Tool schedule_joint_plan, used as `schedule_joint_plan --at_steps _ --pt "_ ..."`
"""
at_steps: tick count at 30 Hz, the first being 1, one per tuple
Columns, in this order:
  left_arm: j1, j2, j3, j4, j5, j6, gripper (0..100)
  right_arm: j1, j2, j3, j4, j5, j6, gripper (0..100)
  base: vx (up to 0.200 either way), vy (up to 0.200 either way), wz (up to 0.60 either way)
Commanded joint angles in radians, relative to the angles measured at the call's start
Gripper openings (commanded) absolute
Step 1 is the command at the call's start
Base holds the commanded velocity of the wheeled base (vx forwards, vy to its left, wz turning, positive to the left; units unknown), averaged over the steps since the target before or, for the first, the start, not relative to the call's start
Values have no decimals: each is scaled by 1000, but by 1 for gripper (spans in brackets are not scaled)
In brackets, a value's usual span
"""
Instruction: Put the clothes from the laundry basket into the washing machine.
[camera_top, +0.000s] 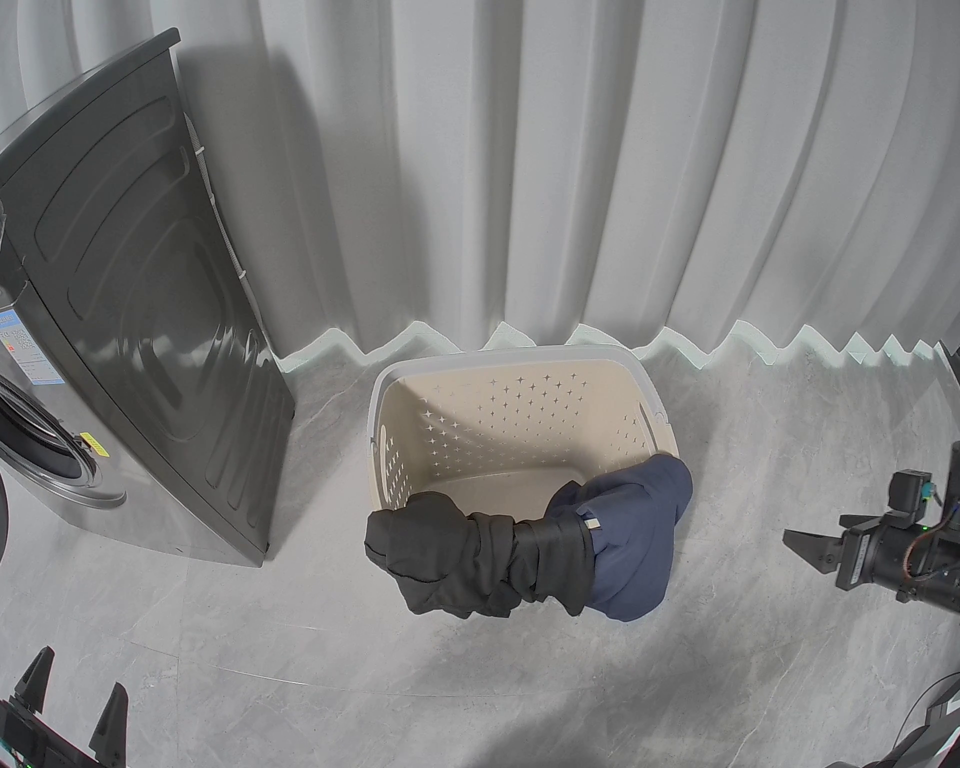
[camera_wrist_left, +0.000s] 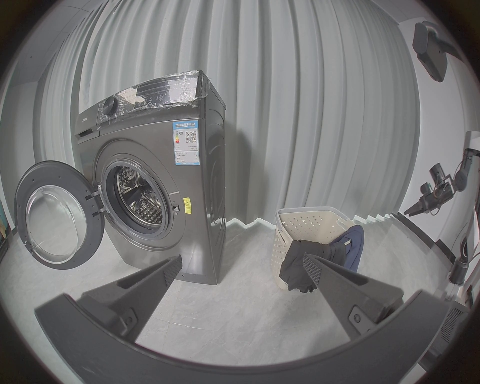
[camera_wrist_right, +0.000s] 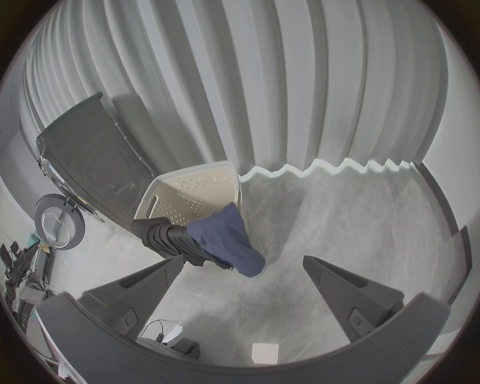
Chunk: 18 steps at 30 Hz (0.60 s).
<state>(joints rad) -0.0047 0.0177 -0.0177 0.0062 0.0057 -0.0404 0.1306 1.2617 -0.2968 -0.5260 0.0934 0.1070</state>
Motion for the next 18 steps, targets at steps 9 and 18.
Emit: schedule_joint_plan --at_steps 9,18 --pt "-1 -16 15 0 0 1 100 90 525 -59 -302 -52 37 100 0 0 0" --pt "-1 -16 15 0 0 1 100 130 760 -91 -559 -55 28 100 0 0 0"
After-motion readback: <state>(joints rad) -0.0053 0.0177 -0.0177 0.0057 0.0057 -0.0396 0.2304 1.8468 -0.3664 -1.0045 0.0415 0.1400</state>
